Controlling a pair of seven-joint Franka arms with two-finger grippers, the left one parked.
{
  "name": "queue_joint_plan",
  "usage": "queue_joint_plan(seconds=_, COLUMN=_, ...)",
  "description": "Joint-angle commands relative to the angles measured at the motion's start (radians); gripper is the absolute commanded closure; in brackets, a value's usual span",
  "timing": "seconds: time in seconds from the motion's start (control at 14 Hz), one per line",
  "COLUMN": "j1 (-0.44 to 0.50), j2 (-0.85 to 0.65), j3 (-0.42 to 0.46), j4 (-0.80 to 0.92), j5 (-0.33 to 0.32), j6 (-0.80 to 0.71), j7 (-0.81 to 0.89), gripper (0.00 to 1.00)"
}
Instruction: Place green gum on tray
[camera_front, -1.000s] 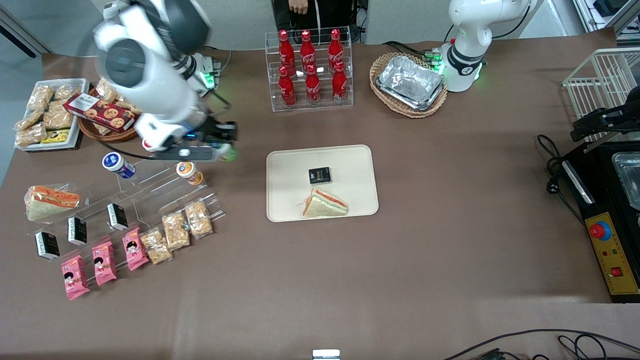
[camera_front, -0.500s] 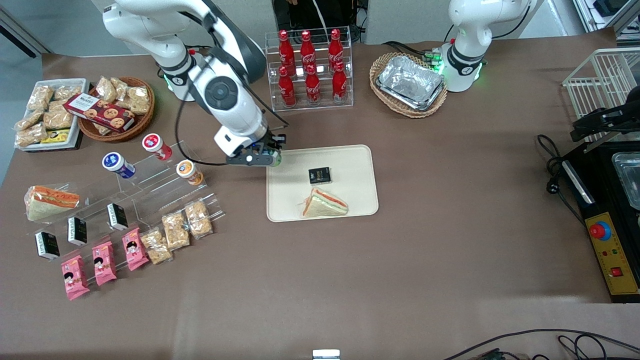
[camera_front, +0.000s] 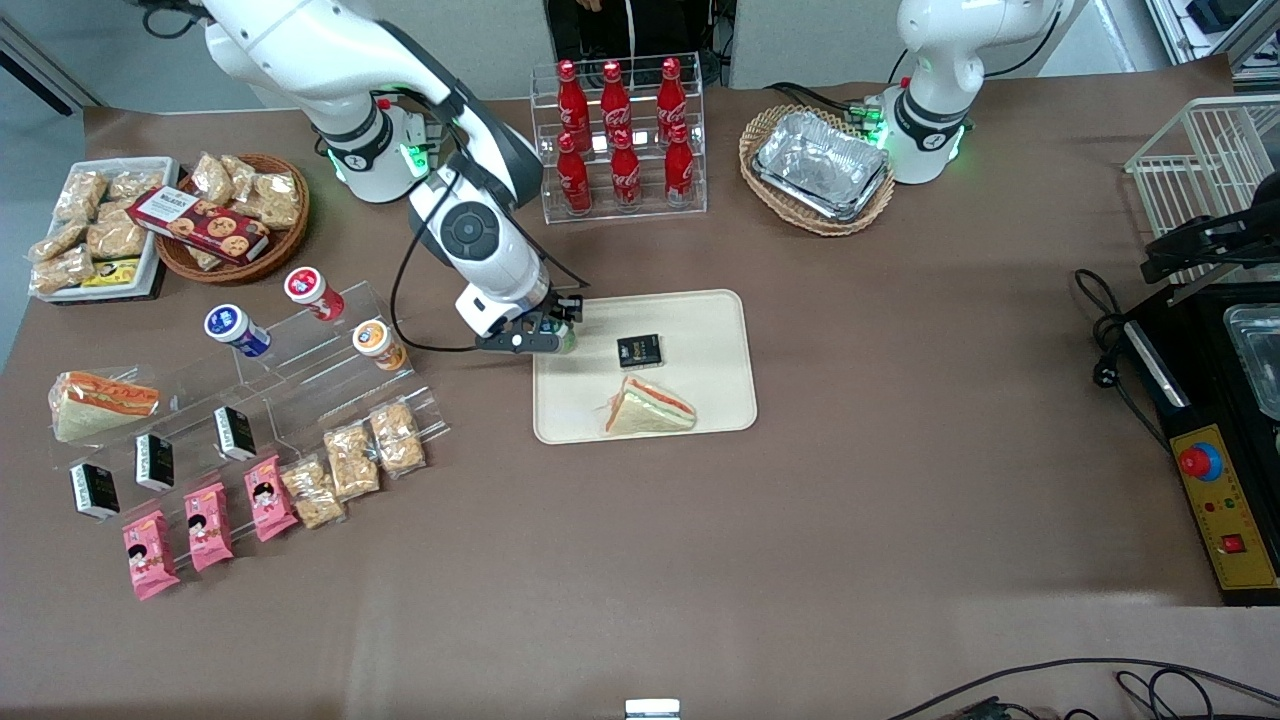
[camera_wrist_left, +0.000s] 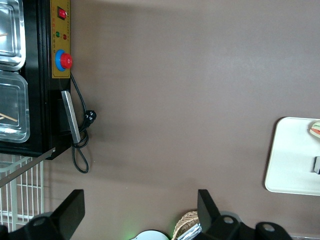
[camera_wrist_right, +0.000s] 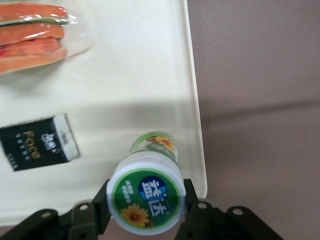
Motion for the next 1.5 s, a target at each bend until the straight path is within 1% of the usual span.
queue_joint_plan(seconds=0.0, j1=0.005, j2=0.062, j3=-0.001, j4=0.015, j5=-0.097, j6=0.056, j7=0.11, gripper=0.65)
queue_joint_plan(seconds=0.07, j1=0.002, j2=0.062, j3=-0.001, j4=0.016, j5=-0.097, j6=0.055, j7=0.118, gripper=0.2)
queue_joint_plan(seconds=0.14, j1=-0.003, j2=0.062, j3=-0.003, j4=0.018, j5=-0.096, j6=0.051, j7=0.12, gripper=0.02)
queue_joint_plan(seconds=0.36, j1=-0.012, j2=0.029, j3=-0.006, j4=0.019, j5=-0.096, j6=0.038, j7=0.114, gripper=0.01)
queue_joint_plan(seconds=0.5, j1=-0.082, j2=-0.045, j3=0.0, j4=0.024, j5=-0.096, j6=-0.048, j7=0.086, gripper=0.01)
queue_joint_plan(seconds=0.64, j1=-0.15, j2=-0.111, j3=0.002, j4=0.077, j5=-0.065, j6=-0.221, j7=-0.047, gripper=0.01)
queue_joint_plan(seconds=0.79, j1=-0.214, j2=-0.157, j3=-0.003, j4=0.172, j5=0.036, j6=-0.394, j7=-0.194, gripper=0.01)
queue_joint_plan(seconds=0.86, j1=-0.262, j2=-0.176, j3=-0.005, j4=0.205, j5=0.059, j6=-0.468, j7=-0.275, gripper=0.01)
queue_joint_plan(seconds=1.14, j1=-0.423, j2=-0.252, j3=-0.015, j4=0.275, j5=0.07, j6=-0.625, j7=-0.522, gripper=0.01)
queue_joint_plan(seconds=1.21, j1=-0.435, j2=-0.268, j3=-0.041, j4=0.303, j5=0.084, j6=-0.669, j7=-0.582, gripper=0.01)
queue_joint_plan(seconds=1.36, j1=-0.434, j2=-0.291, j3=-0.136, j4=0.366, j5=0.105, j6=-0.767, j7=-0.685, gripper=0.01)
queue_joint_plan(seconds=1.43, j1=-0.435, j2=-0.298, j3=-0.17, j4=0.402, j5=0.108, j6=-0.813, j7=-0.733, gripper=0.01)
